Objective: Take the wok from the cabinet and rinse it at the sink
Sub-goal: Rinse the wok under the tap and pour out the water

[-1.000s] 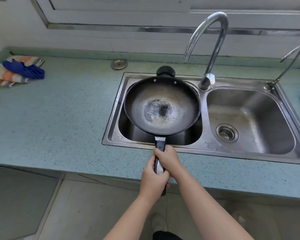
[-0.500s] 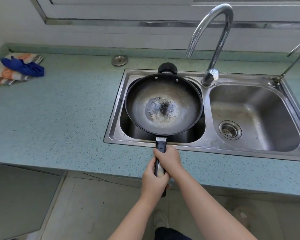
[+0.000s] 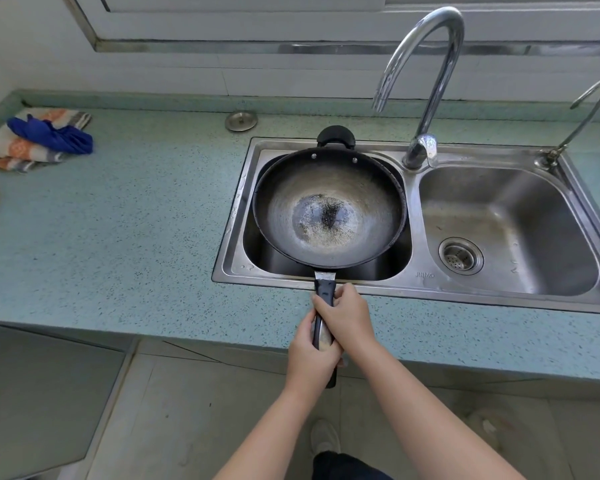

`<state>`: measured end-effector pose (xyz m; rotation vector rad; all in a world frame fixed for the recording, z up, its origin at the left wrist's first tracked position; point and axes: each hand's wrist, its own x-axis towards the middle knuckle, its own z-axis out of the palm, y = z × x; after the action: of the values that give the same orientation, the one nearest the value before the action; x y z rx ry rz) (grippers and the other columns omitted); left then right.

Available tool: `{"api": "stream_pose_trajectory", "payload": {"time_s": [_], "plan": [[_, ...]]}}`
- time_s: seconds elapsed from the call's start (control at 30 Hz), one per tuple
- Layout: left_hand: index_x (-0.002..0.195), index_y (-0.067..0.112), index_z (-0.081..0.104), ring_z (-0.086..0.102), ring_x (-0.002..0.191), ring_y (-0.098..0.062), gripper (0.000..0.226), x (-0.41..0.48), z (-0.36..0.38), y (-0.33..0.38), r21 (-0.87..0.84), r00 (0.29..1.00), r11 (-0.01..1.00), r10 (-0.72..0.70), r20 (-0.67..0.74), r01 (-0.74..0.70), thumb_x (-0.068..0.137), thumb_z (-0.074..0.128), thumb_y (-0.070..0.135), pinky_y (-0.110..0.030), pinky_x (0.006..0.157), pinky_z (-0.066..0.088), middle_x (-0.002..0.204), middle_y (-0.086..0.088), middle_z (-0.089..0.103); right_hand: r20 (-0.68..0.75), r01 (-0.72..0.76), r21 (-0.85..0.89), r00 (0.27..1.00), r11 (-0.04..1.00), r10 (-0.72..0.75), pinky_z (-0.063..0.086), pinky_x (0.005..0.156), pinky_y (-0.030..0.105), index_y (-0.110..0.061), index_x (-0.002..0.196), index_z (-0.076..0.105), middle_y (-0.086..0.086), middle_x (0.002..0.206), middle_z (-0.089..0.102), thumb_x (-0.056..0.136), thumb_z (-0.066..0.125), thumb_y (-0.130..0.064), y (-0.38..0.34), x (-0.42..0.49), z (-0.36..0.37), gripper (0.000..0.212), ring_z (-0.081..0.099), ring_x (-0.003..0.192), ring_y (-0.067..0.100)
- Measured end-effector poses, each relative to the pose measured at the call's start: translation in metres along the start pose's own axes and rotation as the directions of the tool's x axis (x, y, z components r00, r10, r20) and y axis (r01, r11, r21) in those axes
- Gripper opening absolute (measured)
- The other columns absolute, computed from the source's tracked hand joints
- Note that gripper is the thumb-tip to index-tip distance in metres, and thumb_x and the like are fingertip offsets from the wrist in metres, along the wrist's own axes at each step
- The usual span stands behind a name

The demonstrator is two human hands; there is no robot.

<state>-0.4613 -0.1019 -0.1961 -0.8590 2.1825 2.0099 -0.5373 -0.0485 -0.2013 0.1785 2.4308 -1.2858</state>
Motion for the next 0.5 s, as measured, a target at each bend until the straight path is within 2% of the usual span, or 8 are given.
{"api": "stream_pose_trajectory", "payload": {"time_s": [0.07, 0.13, 0.2, 0.27, 0.3, 0.43, 0.5], "plan": [[0.130, 0.021, 0.047, 0.059, 0.084, 0.013, 0.054, -0.002, -0.002, 0.000, 0.061, 1.000, 0.998, 0.012, 0.008, -0.012, 0.079, 0.063, 0.017, -0.001, 0.068, 0.044, 0.097, 0.020, 0.058, 0.007, 0.023, -0.023, 1.000, 0.999, -0.023, 0.030, 0.054, 0.024, -0.010, 0.090, 0.047, 0.001, 0.082, 0.057, 0.084, 0.063, -0.028, -0.001, -0.004, -0.004, 0.025, 0.050, 0.077, 0.017], [0.137, 0.018, 0.042, 0.059, 0.104, -0.006, 0.065, -0.004, -0.006, -0.002, 0.135, 1.000, 0.991, -0.013, 0.017, 0.010, 0.075, 0.056, 0.033, -0.009, 0.078, 0.042, 0.111, 0.009, 0.061, 0.003, 0.045, -0.078, 0.999, 0.996, -0.045, 0.032, 0.064, 0.025, -0.008, 0.097, 0.050, 0.005, 0.089, 0.062, 0.085, 0.062, -0.027, -0.002, -0.008, -0.006, 0.026, 0.051, 0.080, 0.019], [0.141, 0.018, 0.037, 0.059, 0.101, -0.014, 0.062, -0.006, -0.012, -0.006, 0.203, 0.999, 0.979, -0.037, 0.017, 0.033, 0.084, 0.058, 0.034, -0.020, 0.082, 0.042, 0.109, 0.001, 0.063, -0.010, 0.063, -0.145, 0.998, 0.987, -0.065, 0.033, 0.067, 0.025, -0.007, 0.105, 0.051, 0.007, 0.097, 0.065, 0.086, 0.060, -0.028, -0.002, -0.012, -0.008, 0.029, 0.053, 0.084, 0.021], [0.143, 0.017, 0.034, 0.057, 0.086, -0.013, 0.059, -0.009, -0.019, -0.006, 0.285, 1.000, 0.958, 0.005, 0.014, -0.009, 0.090, 0.056, 0.031, -0.021, 0.075, 0.042, 0.096, 0.000, 0.059, -0.037, 0.077, -0.194, 0.996, 0.978, -0.085, 0.035, 0.071, 0.026, -0.008, 0.111, 0.051, 0.007, 0.104, 0.063, 0.087, 0.058, -0.029, 0.000, -0.019, -0.011, 0.032, 0.056, 0.091, 0.023], [0.143, 0.017, 0.033, 0.056, 0.086, -0.013, 0.059, -0.011, -0.024, -0.006, 0.339, 0.999, 0.939, 0.044, 0.022, -0.049, 0.090, 0.055, 0.030, -0.020, 0.075, 0.041, 0.097, -0.001, 0.057, -0.056, 0.081, -0.219, 0.994, 0.972, -0.095, 0.036, 0.073, 0.027, -0.008, 0.114, 0.051, 0.008, 0.108, 0.060, 0.088, 0.057, -0.029, 0.001, -0.023, -0.013, 0.034, 0.056, 0.095, 0.024], [0.145, 0.011, 0.026, 0.046, 0.116, -0.020, 0.063, -0.012, -0.041, 0.000, 0.575, 0.976, 0.789, 0.193, 0.104, -0.218, 0.091, 0.052, 0.029, -0.027, 0.098, 0.035, 0.126, -0.008, 0.045, -0.108, 0.105, -0.337, 0.983, 0.936, -0.149, 0.042, 0.086, 0.034, -0.007, 0.125, 0.047, 0.009, 0.123, 0.050, 0.089, 0.053, -0.027, 0.008, -0.042, -0.029, 0.042, 0.053, 0.107, 0.026], [0.146, 0.010, 0.024, 0.041, 0.122, -0.022, 0.063, -0.012, -0.045, 0.007, 0.656, 0.956, 0.698, 0.256, 0.146, -0.287, 0.092, 0.050, 0.031, -0.031, 0.100, 0.034, 0.132, -0.009, 0.040, -0.145, 0.123, -0.414, 0.969, 0.902, -0.199, 0.042, 0.093, 0.035, -0.007, 0.130, 0.044, 0.010, 0.127, 0.048, 0.090, 0.052, -0.028, 0.009, -0.049, -0.039, 0.046, 0.048, 0.116, 0.025]]}}
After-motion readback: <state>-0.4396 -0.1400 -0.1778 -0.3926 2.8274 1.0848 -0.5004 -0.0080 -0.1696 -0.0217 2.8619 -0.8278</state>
